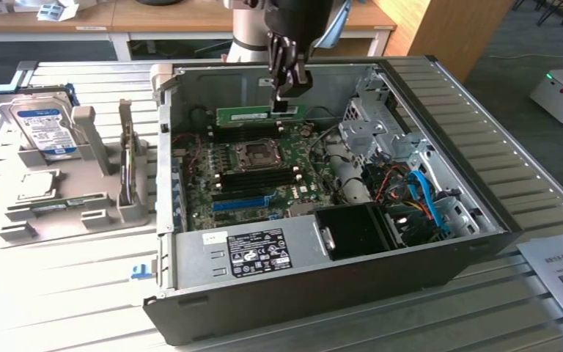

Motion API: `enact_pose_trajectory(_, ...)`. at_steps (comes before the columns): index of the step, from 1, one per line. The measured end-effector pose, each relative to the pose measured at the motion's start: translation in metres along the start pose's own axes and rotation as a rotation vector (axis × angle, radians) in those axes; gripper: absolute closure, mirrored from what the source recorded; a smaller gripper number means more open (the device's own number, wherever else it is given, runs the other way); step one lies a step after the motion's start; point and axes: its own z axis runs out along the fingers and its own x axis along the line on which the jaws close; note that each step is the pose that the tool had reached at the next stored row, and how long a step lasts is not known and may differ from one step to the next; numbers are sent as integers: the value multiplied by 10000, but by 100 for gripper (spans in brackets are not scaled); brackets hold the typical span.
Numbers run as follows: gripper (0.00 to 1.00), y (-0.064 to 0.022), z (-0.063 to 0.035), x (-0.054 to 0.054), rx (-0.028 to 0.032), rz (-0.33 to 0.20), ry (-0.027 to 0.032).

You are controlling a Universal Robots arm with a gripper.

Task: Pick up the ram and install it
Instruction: 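Pick up the ram and move it above insertion slot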

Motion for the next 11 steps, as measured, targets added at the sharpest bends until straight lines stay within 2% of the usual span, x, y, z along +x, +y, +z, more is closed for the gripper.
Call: enact_pose_trajectory(11, 88, -36, -1, 1, 1, -1, -1)
